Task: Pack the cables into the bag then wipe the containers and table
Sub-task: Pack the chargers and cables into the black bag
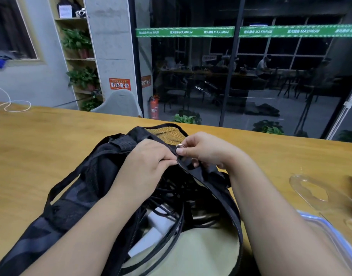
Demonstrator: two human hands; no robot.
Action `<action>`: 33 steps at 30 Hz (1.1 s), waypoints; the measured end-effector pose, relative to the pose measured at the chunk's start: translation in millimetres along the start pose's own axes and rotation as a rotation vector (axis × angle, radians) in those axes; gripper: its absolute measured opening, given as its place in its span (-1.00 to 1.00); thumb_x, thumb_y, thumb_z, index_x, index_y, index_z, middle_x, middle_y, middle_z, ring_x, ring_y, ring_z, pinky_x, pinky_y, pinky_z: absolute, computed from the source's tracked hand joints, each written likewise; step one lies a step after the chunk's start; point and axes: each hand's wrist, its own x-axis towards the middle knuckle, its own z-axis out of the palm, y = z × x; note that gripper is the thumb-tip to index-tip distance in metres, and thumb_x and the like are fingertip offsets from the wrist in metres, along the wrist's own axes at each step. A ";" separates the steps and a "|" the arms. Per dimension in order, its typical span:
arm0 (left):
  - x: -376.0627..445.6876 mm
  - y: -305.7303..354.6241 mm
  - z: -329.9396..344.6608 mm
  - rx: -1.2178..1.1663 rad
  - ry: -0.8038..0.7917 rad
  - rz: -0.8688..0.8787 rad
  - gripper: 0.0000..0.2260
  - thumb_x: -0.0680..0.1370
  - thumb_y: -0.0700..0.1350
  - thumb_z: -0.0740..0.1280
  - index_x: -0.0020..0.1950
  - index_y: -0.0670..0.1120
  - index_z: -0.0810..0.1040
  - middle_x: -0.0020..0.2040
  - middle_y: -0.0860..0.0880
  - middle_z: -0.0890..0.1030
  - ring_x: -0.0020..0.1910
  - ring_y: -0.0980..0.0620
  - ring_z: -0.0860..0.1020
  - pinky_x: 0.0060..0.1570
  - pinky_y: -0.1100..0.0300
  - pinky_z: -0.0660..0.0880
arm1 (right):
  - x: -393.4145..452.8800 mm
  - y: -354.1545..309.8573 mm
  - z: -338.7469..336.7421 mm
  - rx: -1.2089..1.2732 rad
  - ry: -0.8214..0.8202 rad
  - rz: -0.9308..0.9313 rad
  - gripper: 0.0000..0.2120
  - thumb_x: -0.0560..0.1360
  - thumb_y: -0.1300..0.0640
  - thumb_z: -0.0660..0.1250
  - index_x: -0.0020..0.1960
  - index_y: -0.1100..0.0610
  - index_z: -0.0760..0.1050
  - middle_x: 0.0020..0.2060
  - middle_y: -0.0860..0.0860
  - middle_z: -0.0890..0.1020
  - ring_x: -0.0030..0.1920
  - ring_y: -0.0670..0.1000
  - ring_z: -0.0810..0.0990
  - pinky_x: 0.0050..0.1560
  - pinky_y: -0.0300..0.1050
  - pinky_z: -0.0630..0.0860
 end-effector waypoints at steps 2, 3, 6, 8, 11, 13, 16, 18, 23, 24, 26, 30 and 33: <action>-0.6 1.1 -3.7 -0.007 0.004 0.008 -0.91 0.40 -0.08 0.37 -0.24 -0.06 0.64 -0.25 0.11 0.62 -0.13 0.15 0.48 -0.02 0.32 0.37 | 2.7 -0.1 -1.2 -0.039 0.067 0.007 -0.81 0.58 0.03 0.27 -0.08 0.13 0.55 -0.36 -0.07 0.57 -0.47 -0.13 0.48 -0.41 -0.23 0.37; -0.7 1.5 -6.1 -0.019 0.004 0.009 -0.91 0.39 -0.08 0.37 -0.23 -0.06 0.65 -0.25 0.11 0.62 -0.13 0.16 0.49 -0.01 0.32 0.37 | 4.4 -0.2 -1.8 -0.062 0.088 0.015 -0.79 0.58 0.03 0.25 -0.07 0.16 0.55 -0.36 -0.05 0.56 -0.48 -0.12 0.47 -0.43 -0.24 0.35; -0.8 4.0 -16.5 -0.047 -0.003 0.012 -0.92 0.39 -0.08 0.39 -0.20 -0.05 0.67 -0.24 0.13 0.62 -0.11 0.17 0.49 -0.01 0.34 0.38 | 8.9 -3.8 -4.7 -0.137 0.124 0.033 -0.75 0.59 0.04 0.23 -0.08 0.20 0.53 -0.34 0.08 0.56 -0.41 0.01 0.48 -0.44 -0.21 0.32; -1.1 6.6 -25.5 -0.055 0.002 0.016 -0.93 0.39 -0.08 0.40 -0.20 -0.04 0.67 -0.24 0.16 0.61 -0.10 0.19 0.49 -0.02 0.37 0.38 | 10.7 -8.4 -7.3 -0.173 0.136 0.036 -0.75 0.60 0.04 0.22 -0.14 0.18 0.51 -0.39 0.10 0.53 -0.40 0.04 0.46 -0.42 -0.19 0.32; -2.9 8.4 -37.9 -0.073 0.002 0.008 -0.98 0.39 -0.12 0.44 -0.21 -0.03 0.67 -0.24 0.18 0.61 -0.10 0.20 0.50 -0.04 0.43 0.37 | 12.4 -16.5 -10.5 -0.221 0.183 0.030 -0.70 0.59 0.06 0.22 -0.27 0.16 0.43 -0.40 0.10 0.48 -0.43 0.04 0.40 -0.40 -0.17 0.28; -7.4 8.0 -43.8 -0.086 -0.012 0.011 -0.97 0.39 -0.14 0.46 -0.21 -0.02 0.67 -0.25 0.20 0.60 -0.11 0.21 0.50 -0.07 0.45 0.37 | 13.4 -21.3 -12.2 -0.250 0.221 0.013 -0.72 0.59 0.08 0.23 -0.25 0.19 0.42 -0.36 0.13 0.45 -0.39 0.07 0.37 -0.37 -0.14 0.26; -17.4 9.8 -48.8 -0.095 -0.028 -0.003 -0.92 0.39 -0.18 0.47 -0.24 0.00 0.66 -0.27 0.22 0.59 -0.10 0.22 0.50 -0.07 0.46 0.36 | 16.0 -26.7 -13.3 -0.308 0.280 0.026 -0.68 0.59 0.08 0.23 -0.31 0.18 0.39 -0.41 0.08 0.44 -0.41 0.05 0.36 -0.40 -0.14 0.26; -23.4 12.4 -51.6 -0.095 -0.037 -0.015 -0.90 0.40 -0.21 0.47 -0.26 -0.02 0.65 -0.28 0.20 0.58 -0.10 0.21 0.49 -0.08 0.47 0.35 | 18.3 -28.9 -12.3 -0.367 0.339 0.036 -0.62 0.59 0.08 0.22 -0.39 0.14 0.31 -0.44 0.03 0.41 -0.39 0.05 0.38 -0.41 -0.13 0.25; -37.3 16.5 -63.3 -0.119 -0.044 -0.028 -0.86 0.39 -0.22 0.47 -0.27 0.02 0.64 -0.29 0.18 0.59 -0.10 0.24 0.51 -0.08 0.46 0.37 | 22.5 -29.3 -8.5 -0.386 0.503 0.091 -0.82 0.60 0.05 0.19 -0.10 0.11 0.46 -0.03 0.12 0.57 0.00 0.18 0.50 -0.10 -0.10 0.36; -41.5 19.0 -65.9 -0.129 -0.043 -0.029 -0.85 0.39 -0.21 0.47 -0.27 0.04 0.63 -0.25 0.18 0.60 -0.10 0.24 0.52 -0.08 0.46 0.37 | 23.1 -28.8 -7.8 -0.399 0.532 0.103 -0.82 0.61 0.05 0.17 0.04 0.13 0.47 0.05 0.12 0.57 0.06 0.19 0.51 -0.09 -0.09 0.36; -50.6 26.2 -72.5 -0.157 -0.039 -0.009 -0.85 0.39 -0.15 0.47 -0.28 0.10 0.61 -0.18 0.23 0.60 -0.10 0.23 0.53 -0.08 0.47 0.37 | 23.7 -25.5 -8.5 -0.461 0.590 0.117 -0.78 0.63 0.05 0.13 0.16 0.15 0.42 0.12 0.12 0.56 0.09 0.20 0.51 -0.10 -0.07 0.35; -65.7 37.4 -88.3 -0.214 0.008 0.050 -0.94 0.38 0.04 0.37 -0.28 0.10 0.58 -0.22 0.20 0.61 -0.09 0.18 0.55 -0.04 0.45 0.39 | 21.3 -10.5 -15.4 -0.575 0.668 0.159 -0.78 0.64 0.08 0.10 0.13 0.21 0.39 0.09 0.16 0.55 0.06 0.24 0.52 -0.12 -0.02 0.36; -71.5 39.6 -92.1 -0.211 0.058 0.045 -0.94 0.38 0.00 0.39 -0.27 0.04 0.61 -0.20 0.17 0.61 -0.10 0.18 0.55 -0.06 0.47 0.37 | 18.2 -7.6 -12.9 -0.570 0.680 0.169 -0.80 0.62 0.12 0.12 0.16 0.20 0.40 0.12 0.16 0.55 0.12 0.22 0.50 -0.07 -0.01 0.38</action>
